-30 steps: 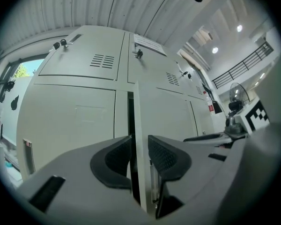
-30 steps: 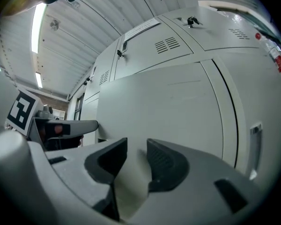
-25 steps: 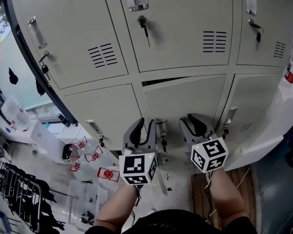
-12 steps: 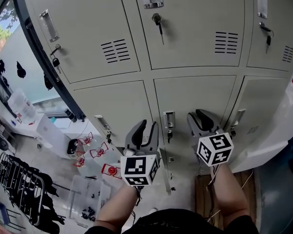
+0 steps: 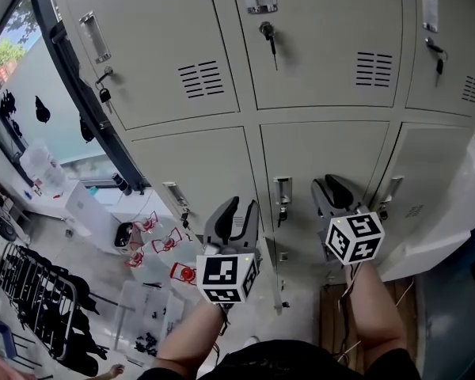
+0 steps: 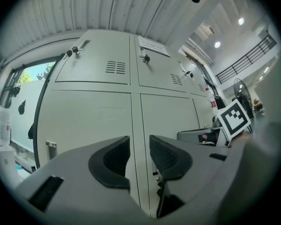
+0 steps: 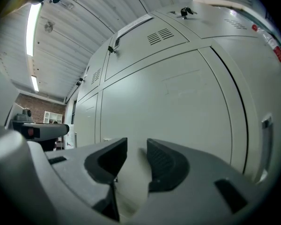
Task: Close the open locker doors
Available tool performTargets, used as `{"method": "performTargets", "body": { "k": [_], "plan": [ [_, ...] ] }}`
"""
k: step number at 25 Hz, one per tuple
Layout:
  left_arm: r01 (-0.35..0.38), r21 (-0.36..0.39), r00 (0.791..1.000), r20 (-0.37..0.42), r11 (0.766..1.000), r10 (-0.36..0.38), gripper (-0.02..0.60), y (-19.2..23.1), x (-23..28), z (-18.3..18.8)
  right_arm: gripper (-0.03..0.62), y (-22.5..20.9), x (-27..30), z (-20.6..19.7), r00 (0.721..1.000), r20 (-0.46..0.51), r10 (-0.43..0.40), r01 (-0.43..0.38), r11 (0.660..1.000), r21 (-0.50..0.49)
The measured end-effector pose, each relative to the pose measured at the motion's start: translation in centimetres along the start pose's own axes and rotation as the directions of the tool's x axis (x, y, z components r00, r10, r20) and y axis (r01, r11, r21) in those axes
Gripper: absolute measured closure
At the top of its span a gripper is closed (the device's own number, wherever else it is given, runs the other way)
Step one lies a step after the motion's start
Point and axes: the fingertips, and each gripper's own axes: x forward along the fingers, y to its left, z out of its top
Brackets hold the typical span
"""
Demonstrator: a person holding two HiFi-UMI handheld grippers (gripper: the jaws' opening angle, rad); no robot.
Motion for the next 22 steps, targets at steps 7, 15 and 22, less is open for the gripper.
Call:
{"method": "performTargets", "body": {
  "k": [7, 15, 22],
  "plan": [
    [0.014, -0.005, 1.000, -0.023, 1.000, -0.014, 0.431, -0.7, -1.1, -0.6, 0.476, 0.3, -1.0, 0.1, 1.000, 0.005, 0.011, -0.011, 1.000, 0.008],
    [0.008, -0.009, 1.000, -0.029, 1.000, -0.008, 0.416, -2.8, -2.7, -0.7, 0.476, 0.6, -3.2, 0.0, 0.999, -0.006, 0.041, -0.041, 0.999, 0.004],
    [-0.029, -0.033, 0.997, -0.068, 0.999, 0.027, 0.402, -5.3, -4.5, -2.5, 0.476, 0.7, -6.1, -1.2, 0.995, -0.031, 0.099, -0.098, 0.995, 0.009]
  ]
}}
